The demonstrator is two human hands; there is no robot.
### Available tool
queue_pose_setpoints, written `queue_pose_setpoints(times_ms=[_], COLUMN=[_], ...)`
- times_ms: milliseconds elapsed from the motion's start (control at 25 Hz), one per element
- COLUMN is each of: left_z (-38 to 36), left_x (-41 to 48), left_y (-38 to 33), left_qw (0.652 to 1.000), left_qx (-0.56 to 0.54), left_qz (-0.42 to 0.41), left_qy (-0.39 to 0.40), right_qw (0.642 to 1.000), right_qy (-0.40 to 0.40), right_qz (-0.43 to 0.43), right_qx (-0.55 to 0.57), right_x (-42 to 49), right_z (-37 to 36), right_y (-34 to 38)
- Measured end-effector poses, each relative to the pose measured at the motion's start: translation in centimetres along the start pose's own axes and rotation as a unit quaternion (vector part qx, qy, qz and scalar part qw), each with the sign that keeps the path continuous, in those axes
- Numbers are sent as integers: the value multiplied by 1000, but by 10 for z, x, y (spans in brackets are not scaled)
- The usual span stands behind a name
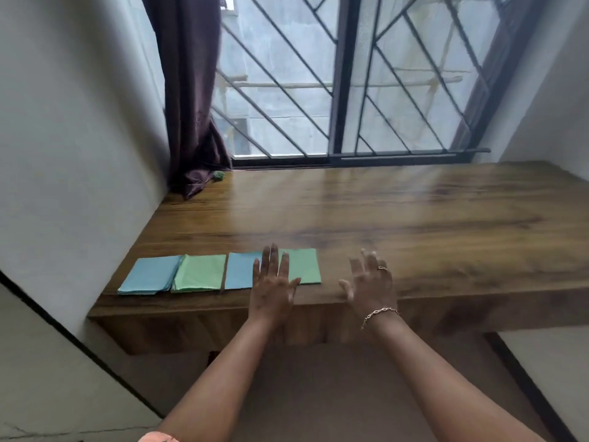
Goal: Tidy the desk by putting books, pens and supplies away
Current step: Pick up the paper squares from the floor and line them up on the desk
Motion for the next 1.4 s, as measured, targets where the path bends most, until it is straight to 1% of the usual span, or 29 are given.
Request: queue_pose_setpoints(times_ms=[80, 200, 280, 400, 560, 680, 800, 1040, 1120, 1280, 1400], left_z=[0, -1, -7, -20, -34, -41, -48, -57, -55, -46, -35], left_x=[-16, -50, -84, -131, -183, -228, -277, -399, -437, -513, -558], left_y=[-25, -58, -80, -114, -168, -219, -264, -355, -384, -441, -481], left_qw=[999, 995, 989, 980, 960, 934, 906, 827, 807, 762, 743], left_qx=[-8, -41, -66, -80, -99, -128, -146, -143, -138, -120, -106], left_qz=[-44, -92, -122, -165, -240, -304, -358, -485, -513, -575, -598], left_qy=[5, 20, 44, 72, 105, 138, 172, 245, 256, 272, 281], right_qw=[998, 996, 994, 989, 965, 941, 910, 820, 800, 778, 765], right_qy=[27, 42, 54, 28, 61, 54, 46, 48, 51, 42, 27], right_qz=[14, -12, -57, -122, -224, -309, -398, -562, -591, -622, -639], right_qx=[-57, -72, -77, -80, -119, -128, -101, -96, -91, -81, -78], right_x=[-31, -84, -129, -195, -283, -360, -437, -610, -656, -724, -759], right_z=[8, 34, 49, 78, 113, 142, 165, 224, 241, 272, 295], right_y=[-19, -43, -69, -108, -163, -203, -235, -272, -279, -300, -326])
Point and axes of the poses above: each hand's wrist, its own x-axis towards the middle knuckle, its own z-axis out of the back of the hand, y = z × x, the point moved 7 cm from there along x, towards the middle knuckle, and after that the axes turned 15 degrees about -y, right-handed, at the moved point
